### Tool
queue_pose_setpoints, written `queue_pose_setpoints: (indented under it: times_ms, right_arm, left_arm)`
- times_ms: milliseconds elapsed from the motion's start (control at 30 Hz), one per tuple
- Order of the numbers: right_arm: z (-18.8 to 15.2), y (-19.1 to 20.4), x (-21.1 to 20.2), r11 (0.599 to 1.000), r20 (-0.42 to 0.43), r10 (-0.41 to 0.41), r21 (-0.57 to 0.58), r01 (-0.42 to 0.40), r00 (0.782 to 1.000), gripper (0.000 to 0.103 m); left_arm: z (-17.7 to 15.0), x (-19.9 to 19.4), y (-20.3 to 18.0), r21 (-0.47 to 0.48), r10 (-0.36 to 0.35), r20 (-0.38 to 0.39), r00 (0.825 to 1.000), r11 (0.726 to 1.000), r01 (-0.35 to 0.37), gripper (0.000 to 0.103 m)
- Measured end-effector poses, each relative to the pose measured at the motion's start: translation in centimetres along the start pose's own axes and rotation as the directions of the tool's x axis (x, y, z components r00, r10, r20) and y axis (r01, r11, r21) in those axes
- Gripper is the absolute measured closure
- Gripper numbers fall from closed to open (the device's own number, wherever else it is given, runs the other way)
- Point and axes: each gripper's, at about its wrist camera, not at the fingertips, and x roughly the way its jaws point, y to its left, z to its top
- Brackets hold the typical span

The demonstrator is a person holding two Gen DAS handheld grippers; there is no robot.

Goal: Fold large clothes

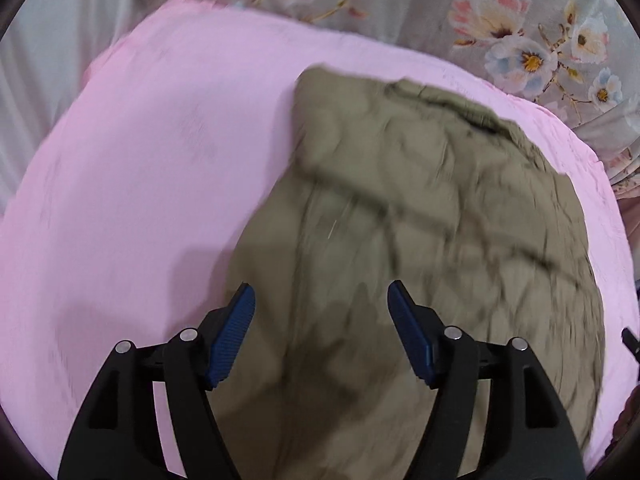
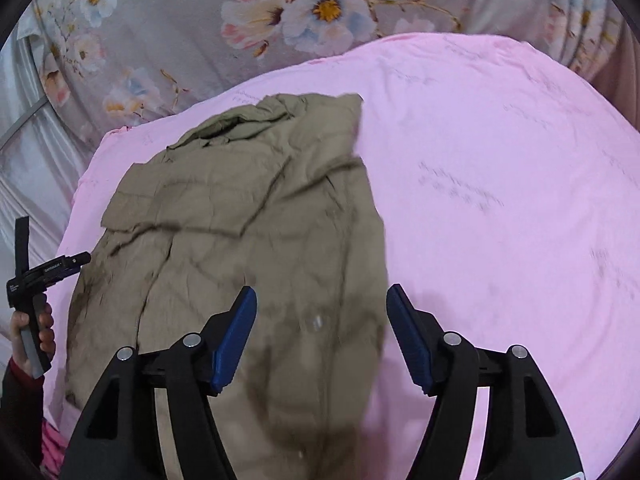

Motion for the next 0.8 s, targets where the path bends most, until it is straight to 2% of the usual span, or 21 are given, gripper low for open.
queue_pose_setpoints:
  times_ms: [100,200,300,400,533,567,600,633,667,733,800]
  right_arm:
    - [-4.4,-1.3,-2.1,0.998,-0.047,0.021,0.053,-0.018,0.999,0.033]
    - [-8.8,-1.3,-3.3,0.994,-0.096,0.074,0.084,-0.066,0.993,0.033]
    - [-11.6,-0.5,-3.4,0.986,-0.118,0.136,0.111,-0.123,0.984,0.033]
    - [-13.0,0.4,-2.7,0.972,-0.121,0.204,0.140,-0.187,0.972,0.032]
    - [-12.8,0.8,-1.9,0.959,-0.057,0.231,0.180,-0.217,0.971,0.034]
    - [-12.5,0.9,-1.8,0.954,-0.042,0.242,0.192,-0.230,0.969,0.038]
    - [-12.3,0.9,-1.8,0.951,-0.031,0.248,0.197,-0.237,0.968,0.064]
    - [-12.3,1.0,-1.9,0.954,-0.018,0.241,0.190,-0.233,0.970,0.080]
    - [-12.3,1.1,-2.3,0.952,-0.001,0.249,0.187,-0.244,0.969,0.083]
    - [-12.1,1.5,-4.2,0.951,0.057,0.261,0.159,-0.267,0.964,0.091]
    - [-12.0,2.1,-6.7,0.956,0.111,0.263,0.101,-0.274,0.958,0.093]
  left_arm:
    - [-4.6,-1.9,2.5,-0.040,-0.026,-0.030,0.999,0.999,0.025,0.036]
    - [-7.9,-3.2,3.3,-0.073,-0.077,-0.054,0.996,0.995,0.073,0.036]
    - [-10.4,-4.1,3.9,-0.125,-0.116,-0.058,0.991,0.986,0.108,0.035]
    - [-11.5,-4.3,4.5,-0.181,-0.162,-0.031,0.986,0.971,0.154,0.031]
    - [-12.0,-4.3,3.5,-0.192,-0.201,-0.031,0.979,0.962,0.192,0.029]
    - [-12.2,-4.3,2.9,-0.184,-0.216,-0.029,0.976,0.961,0.207,0.036]
    - [-12.5,-4.5,2.4,-0.176,-0.215,-0.028,0.976,0.962,0.207,0.042]
    - [-12.6,-4.6,2.0,-0.162,-0.208,-0.027,0.978,0.966,0.201,0.061]
    - [-12.6,-4.9,1.6,-0.142,-0.208,-0.025,0.978,0.969,0.202,0.078]
    - [-12.7,-6.2,1.6,-0.116,-0.215,-0.004,0.977,0.970,0.213,0.091]
    - [-12.7,-9.0,2.1,-0.097,-0.238,0.035,0.971,0.966,0.240,0.095]
